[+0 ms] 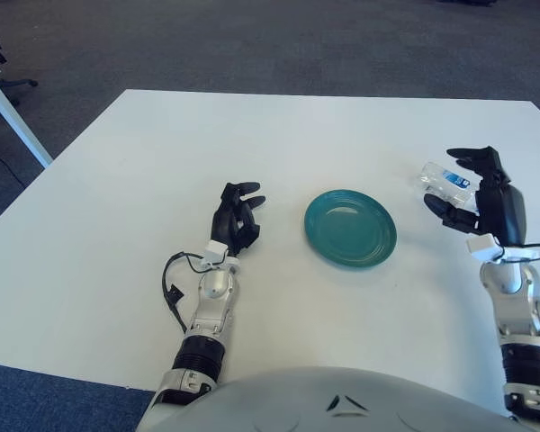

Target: Put the bottle into the plate.

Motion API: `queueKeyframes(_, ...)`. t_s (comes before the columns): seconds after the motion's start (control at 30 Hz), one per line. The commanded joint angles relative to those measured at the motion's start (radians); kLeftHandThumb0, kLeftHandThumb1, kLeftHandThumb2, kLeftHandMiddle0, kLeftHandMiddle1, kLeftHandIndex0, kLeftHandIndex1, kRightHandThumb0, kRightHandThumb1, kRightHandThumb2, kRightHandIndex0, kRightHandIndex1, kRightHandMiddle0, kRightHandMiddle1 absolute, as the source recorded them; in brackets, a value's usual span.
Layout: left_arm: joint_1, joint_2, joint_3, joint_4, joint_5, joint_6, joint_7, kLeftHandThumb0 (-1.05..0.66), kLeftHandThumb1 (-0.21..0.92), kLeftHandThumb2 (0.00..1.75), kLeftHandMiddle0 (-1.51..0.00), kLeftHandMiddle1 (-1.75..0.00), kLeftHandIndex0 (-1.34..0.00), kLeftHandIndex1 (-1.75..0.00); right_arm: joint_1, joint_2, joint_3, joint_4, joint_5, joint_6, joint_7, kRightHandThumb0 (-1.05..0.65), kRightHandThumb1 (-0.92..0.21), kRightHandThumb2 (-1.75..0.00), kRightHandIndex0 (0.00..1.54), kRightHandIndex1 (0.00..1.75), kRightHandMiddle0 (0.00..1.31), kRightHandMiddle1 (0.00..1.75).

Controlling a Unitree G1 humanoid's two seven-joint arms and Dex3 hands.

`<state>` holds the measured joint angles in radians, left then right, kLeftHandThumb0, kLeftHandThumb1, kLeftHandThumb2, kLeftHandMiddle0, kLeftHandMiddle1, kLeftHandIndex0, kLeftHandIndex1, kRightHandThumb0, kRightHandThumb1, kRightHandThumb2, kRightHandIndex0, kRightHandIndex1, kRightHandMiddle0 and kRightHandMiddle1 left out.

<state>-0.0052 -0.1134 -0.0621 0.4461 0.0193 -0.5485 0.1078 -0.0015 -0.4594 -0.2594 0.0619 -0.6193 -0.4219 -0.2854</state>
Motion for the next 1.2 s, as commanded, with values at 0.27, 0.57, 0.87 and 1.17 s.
queueKeyframes(0.27, 0.073, -0.028, -0.011, 0.101, 0.025, 0.052, 0.034, -0.63, 0.92, 0.89, -0.47, -0.79, -0.27, -1.13, -0.107, -0.117, 0.062, 0.042, -0.122, 0.115, -0.034, -0.65, -0.78, -0.55, 0.24, 0.64, 0.00, 1.13)
queueKeyframes(0.57, 0.066, -0.023, -0.016, 0.115, 0.033, 0.056, 0.038, -0.67, 0.92, 0.93, -0.45, -0.77, -0.24, -1.13, -0.254, -0.219, 0.145, 0.243, -0.157, 0.167, -0.014, -0.64, -0.76, -0.56, 0.21, 0.58, 0.00, 1.10)
queueKeyframes(0.87, 0.064, -0.028, -0.016, 0.116, 0.014, 0.051, 0.026, -0.65, 0.92, 0.92, -0.45, -0.76, -0.23, -1.13, -0.397, -0.294, 0.231, 0.501, -0.119, 0.132, 0.004, -0.64, -0.77, -0.55, 0.21, 0.45, 0.00, 0.96)
queueKeyframes(1.17, 0.073, -0.018, -0.020, 0.106, 0.018, 0.035, 0.023, -0.65, 0.92, 0.93, -0.44, -0.74, -0.24, -1.13, -0.532, -0.306, 0.301, 0.693, -0.073, 0.113, 0.051, -0.65, -0.78, -0.51, 0.23, 0.40, 0.00, 0.87)
